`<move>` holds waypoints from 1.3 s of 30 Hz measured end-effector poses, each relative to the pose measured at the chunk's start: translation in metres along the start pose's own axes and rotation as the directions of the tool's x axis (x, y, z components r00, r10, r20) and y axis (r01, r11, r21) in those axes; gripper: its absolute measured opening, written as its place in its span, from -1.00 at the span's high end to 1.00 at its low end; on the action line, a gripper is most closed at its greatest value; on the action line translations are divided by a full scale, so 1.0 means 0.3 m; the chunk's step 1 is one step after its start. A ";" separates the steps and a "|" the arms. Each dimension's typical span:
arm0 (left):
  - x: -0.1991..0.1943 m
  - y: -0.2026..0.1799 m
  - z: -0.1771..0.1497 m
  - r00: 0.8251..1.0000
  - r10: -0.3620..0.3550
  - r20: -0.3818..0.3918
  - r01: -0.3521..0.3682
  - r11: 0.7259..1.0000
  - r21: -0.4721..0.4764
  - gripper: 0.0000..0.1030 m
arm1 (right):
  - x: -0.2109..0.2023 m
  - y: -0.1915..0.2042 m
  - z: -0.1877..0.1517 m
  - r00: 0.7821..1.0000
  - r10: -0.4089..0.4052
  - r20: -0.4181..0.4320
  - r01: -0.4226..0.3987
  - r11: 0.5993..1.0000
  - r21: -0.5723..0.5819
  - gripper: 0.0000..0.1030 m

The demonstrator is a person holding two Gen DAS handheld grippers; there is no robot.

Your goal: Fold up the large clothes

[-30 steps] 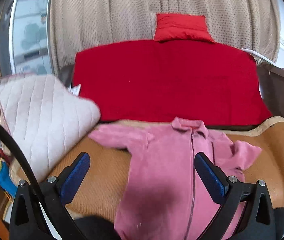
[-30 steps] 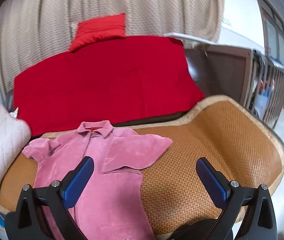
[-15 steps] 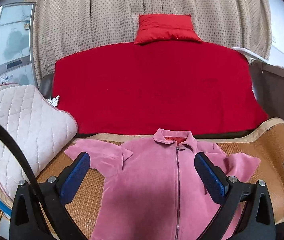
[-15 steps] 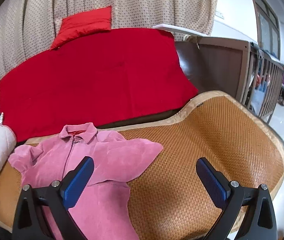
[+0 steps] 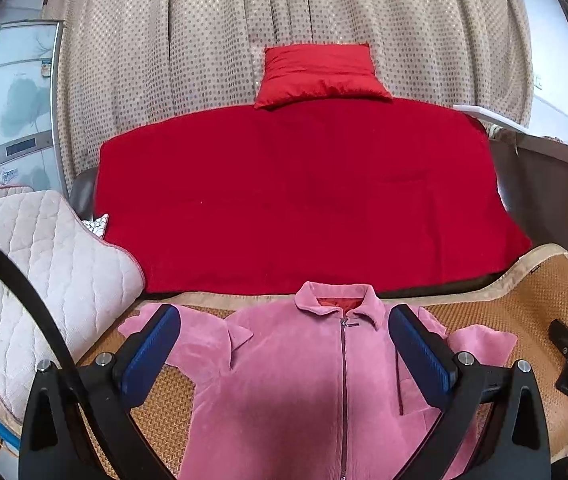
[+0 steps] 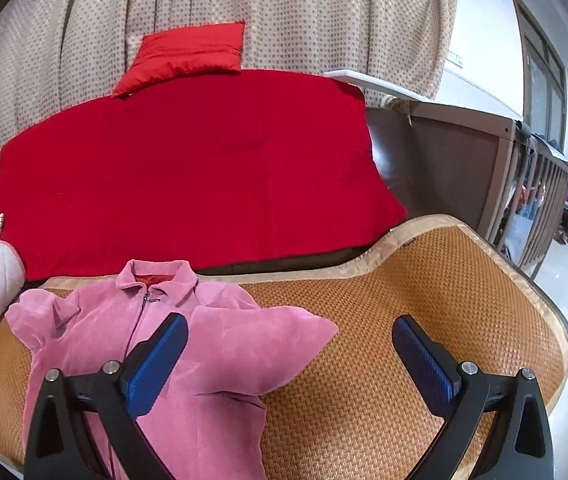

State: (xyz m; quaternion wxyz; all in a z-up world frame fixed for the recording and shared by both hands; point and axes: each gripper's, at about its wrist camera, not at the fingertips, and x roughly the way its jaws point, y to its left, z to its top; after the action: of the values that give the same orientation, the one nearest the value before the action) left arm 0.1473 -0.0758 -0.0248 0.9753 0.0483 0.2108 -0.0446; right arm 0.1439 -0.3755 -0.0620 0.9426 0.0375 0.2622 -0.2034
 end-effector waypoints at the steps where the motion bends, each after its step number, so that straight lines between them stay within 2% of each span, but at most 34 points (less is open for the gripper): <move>1: -0.004 -0.002 0.003 1.000 -0.003 0.001 0.003 1.000 0.001 -1.00 | -0.001 0.004 0.002 1.000 -0.001 0.004 0.001 1.000 -0.003 -1.00; 17: -0.084 -0.055 0.003 1.000 0.017 0.002 -0.017 0.998 0.060 -1.00 | -0.032 0.039 0.015 0.998 0.033 0.047 -0.033 0.999 -0.004 -1.00; 29: -0.174 -0.098 0.011 0.999 0.017 0.040 -0.021 0.995 0.095 -1.00 | -0.107 0.028 0.032 0.993 0.049 0.108 -0.049 0.999 -0.004 -1.00; 39: -0.204 -0.108 0.009 0.998 0.009 0.059 -0.015 0.994 0.106 -1.00 | -0.144 0.020 0.033 0.991 0.045 0.124 -0.046 0.999 -0.002 -1.00</move>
State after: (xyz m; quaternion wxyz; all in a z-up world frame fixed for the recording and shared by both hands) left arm 0.0895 -0.1041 0.0007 0.9774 0.0999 0.1791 -0.0514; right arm 0.1174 -0.3562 -0.0318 0.9614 0.0313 0.2021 -0.1840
